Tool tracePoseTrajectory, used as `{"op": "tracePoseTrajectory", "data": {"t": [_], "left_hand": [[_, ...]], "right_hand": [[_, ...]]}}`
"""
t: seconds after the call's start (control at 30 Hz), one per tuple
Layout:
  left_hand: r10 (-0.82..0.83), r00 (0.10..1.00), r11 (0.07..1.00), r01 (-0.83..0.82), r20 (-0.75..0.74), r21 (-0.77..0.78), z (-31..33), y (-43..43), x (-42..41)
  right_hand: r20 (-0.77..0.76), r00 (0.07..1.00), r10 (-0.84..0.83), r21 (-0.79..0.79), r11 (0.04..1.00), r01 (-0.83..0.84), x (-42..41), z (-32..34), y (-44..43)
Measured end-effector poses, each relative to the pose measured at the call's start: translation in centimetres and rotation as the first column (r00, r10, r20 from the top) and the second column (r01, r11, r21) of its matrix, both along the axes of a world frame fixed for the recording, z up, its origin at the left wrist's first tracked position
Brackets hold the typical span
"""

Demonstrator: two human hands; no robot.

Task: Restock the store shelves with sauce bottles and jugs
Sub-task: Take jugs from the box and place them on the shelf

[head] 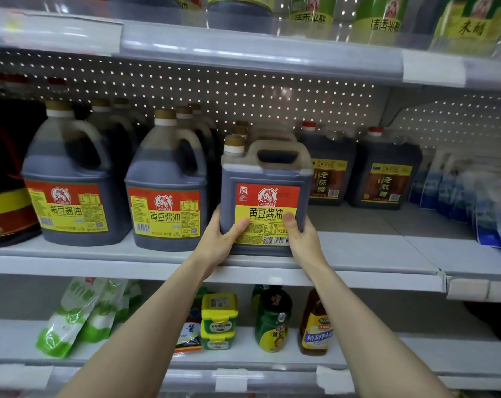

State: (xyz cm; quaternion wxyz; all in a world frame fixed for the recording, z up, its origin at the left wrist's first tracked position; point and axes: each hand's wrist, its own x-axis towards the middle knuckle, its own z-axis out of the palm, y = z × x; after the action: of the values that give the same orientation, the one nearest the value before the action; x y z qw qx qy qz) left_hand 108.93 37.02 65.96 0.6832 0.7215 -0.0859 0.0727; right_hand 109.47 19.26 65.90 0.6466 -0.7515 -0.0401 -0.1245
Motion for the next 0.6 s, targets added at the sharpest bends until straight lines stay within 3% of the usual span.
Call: {"op": "tracePoseTrajectory", "data": {"t": [0.6], "left_hand": [[0.028,0.998,0.998,-0.025,-0.049,0.066,0.7,0.0,-0.3]], "right_hand": [[-0.039,0.998,-0.050,-0.021,0.999,0.049,-1.0,0.8,0.1]]}}
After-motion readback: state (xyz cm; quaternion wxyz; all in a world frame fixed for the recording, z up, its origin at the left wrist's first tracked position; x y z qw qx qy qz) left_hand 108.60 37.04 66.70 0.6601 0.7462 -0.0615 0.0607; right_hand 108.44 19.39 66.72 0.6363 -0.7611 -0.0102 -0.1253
